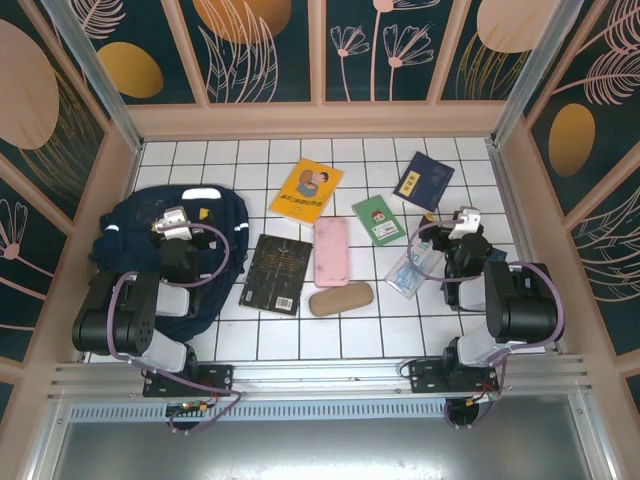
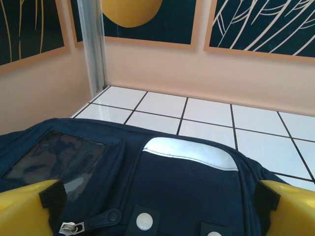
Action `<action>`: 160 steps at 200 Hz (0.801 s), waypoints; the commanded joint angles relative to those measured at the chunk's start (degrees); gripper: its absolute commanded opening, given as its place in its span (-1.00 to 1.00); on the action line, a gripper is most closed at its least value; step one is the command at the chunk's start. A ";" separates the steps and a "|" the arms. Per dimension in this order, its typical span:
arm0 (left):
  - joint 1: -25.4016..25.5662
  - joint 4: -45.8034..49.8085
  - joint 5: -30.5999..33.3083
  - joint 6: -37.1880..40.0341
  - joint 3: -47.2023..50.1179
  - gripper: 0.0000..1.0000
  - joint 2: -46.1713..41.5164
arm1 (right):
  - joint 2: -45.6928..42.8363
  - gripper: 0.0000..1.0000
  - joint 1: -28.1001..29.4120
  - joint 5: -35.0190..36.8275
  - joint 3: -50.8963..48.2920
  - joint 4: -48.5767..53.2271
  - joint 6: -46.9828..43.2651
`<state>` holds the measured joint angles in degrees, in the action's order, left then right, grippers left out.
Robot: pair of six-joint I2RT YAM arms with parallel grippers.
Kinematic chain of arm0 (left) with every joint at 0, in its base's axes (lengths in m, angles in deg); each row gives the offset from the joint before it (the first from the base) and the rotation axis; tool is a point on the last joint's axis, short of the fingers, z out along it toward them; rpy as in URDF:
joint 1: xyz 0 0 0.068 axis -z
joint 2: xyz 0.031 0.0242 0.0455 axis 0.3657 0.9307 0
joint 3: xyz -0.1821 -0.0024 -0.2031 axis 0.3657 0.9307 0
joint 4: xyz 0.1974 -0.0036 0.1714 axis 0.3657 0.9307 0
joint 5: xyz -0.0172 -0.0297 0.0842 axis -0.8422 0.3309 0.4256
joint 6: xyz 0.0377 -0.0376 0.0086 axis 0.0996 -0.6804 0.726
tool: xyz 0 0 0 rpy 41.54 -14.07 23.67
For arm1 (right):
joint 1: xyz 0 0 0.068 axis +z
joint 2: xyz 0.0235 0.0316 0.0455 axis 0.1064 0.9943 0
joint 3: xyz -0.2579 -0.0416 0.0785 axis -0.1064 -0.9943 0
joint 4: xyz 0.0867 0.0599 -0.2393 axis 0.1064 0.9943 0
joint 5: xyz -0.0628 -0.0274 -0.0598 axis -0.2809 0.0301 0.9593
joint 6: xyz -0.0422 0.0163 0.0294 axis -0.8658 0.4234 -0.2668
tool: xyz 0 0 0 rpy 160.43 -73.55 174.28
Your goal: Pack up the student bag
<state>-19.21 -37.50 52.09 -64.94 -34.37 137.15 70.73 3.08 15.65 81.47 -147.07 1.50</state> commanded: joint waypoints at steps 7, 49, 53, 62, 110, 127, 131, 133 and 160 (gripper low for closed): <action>-0.22 -1.61 0.55 0.54 0.54 0.98 0.25 | -0.07 0.98 -0.36 -1.19 0.71 -0.99 -0.33; -0.22 -1.59 0.55 0.55 0.47 0.98 0.24 | -0.12 0.98 -0.28 -1.11 0.70 -1.04 -0.33; -0.22 -1.52 0.52 0.51 0.45 0.98 0.21 | -0.12 0.98 -0.22 -1.06 0.70 -1.02 -0.42; -0.22 -1.52 0.51 0.55 0.44 0.98 0.24 | -0.11 0.98 -0.15 -0.94 0.77 -1.02 -0.42; -0.22 -1.00 0.47 0.46 0.28 0.98 0.21 | -0.12 0.98 0.08 -0.57 0.79 -0.90 -0.49; -0.22 -0.99 0.41 0.42 0.27 0.98 0.21 | -0.06 0.98 0.04 -0.49 0.86 -0.82 -0.51; -0.22 -1.01 0.42 0.45 0.34 0.98 0.11 | 0.01 0.98 0.05 -0.47 0.92 -0.82 -0.50; -0.22 -1.00 0.45 0.46 0.29 0.98 0.08 | 0.01 0.98 0.04 -0.51 0.91 -0.81 -0.51; -0.26 3.66 -1.30 1.30 -1.13 0.97 -2.02 | -0.06 0.98 0.08 -0.40 0.76 -0.99 -0.50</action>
<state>-19.21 -37.37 52.07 -64.92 -34.37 137.13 70.73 3.08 15.67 81.47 -147.07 1.50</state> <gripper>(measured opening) 0.988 0.990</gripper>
